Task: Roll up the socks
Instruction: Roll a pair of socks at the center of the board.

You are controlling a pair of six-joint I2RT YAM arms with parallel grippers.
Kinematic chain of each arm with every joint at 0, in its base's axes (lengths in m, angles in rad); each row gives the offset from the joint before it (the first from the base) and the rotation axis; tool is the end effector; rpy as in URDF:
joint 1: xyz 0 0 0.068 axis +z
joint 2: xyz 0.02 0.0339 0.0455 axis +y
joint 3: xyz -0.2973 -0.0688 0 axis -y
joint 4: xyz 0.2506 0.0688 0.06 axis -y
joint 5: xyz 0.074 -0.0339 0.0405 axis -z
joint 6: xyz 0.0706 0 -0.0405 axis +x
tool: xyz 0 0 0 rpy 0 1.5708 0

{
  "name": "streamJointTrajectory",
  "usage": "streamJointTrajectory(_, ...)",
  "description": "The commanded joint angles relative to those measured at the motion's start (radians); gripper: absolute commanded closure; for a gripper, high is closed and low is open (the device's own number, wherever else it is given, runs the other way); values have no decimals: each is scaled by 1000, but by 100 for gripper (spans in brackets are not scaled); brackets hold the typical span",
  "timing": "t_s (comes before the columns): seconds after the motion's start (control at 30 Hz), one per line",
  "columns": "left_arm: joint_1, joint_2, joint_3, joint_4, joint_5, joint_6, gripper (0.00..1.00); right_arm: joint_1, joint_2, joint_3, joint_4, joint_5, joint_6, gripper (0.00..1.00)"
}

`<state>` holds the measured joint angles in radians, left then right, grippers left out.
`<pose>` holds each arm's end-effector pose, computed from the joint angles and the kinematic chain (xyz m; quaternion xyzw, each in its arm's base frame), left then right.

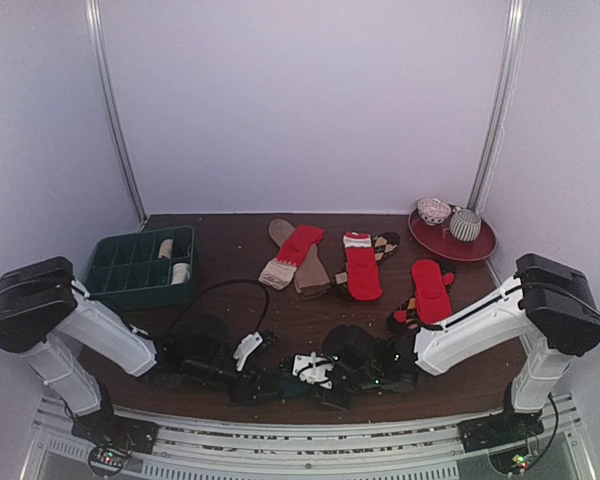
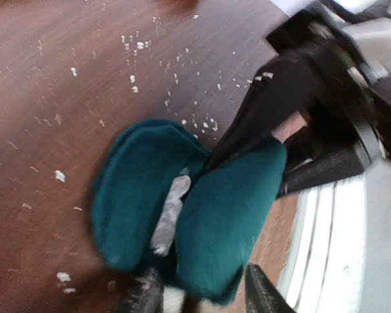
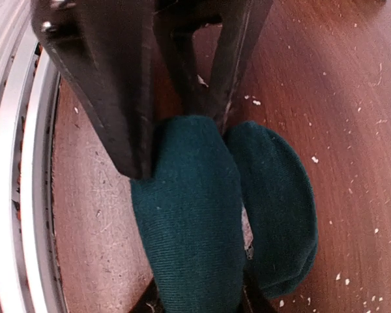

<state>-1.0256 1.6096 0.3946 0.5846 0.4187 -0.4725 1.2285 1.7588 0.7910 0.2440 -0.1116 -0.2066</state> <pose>0.1243 -0.2602 0.1149 0.3287 0.8132 -0.4375 0.1984 0.1185 0.3560 0.1377 -0.6158 0.6707 0.2450 0.3330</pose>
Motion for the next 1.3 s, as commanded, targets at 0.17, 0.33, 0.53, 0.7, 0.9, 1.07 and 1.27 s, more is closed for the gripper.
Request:
streamJointTrajectory(0.17,-76,-266,-100,114,-220,297,38,-146,109,131,-365,-387,257,74)
streamJointTrajectory(0.33,-125,-129,-110,301,-211,411,37,-176,192,212,-452,-463,301,74)
streamJointTrajectory(0.53,-125,75,-96,444,-204,416,37,-193,213,225,-473,-490,308,73)
streamJointTrajectory(0.7,-125,127,-108,487,-244,409,38,-197,231,210,-493,-496,285,73)
streamJointTrajectory(0.9,-125,186,-58,398,-264,419,43,-202,243,211,-504,-514,266,73)
streamJointTrajectory(1.07,-125,182,-124,493,-324,380,35,-206,250,203,-509,-523,250,73)
streamJointTrajectory(1.27,-125,72,-178,518,-352,404,34,-213,260,195,-506,-527,240,73)
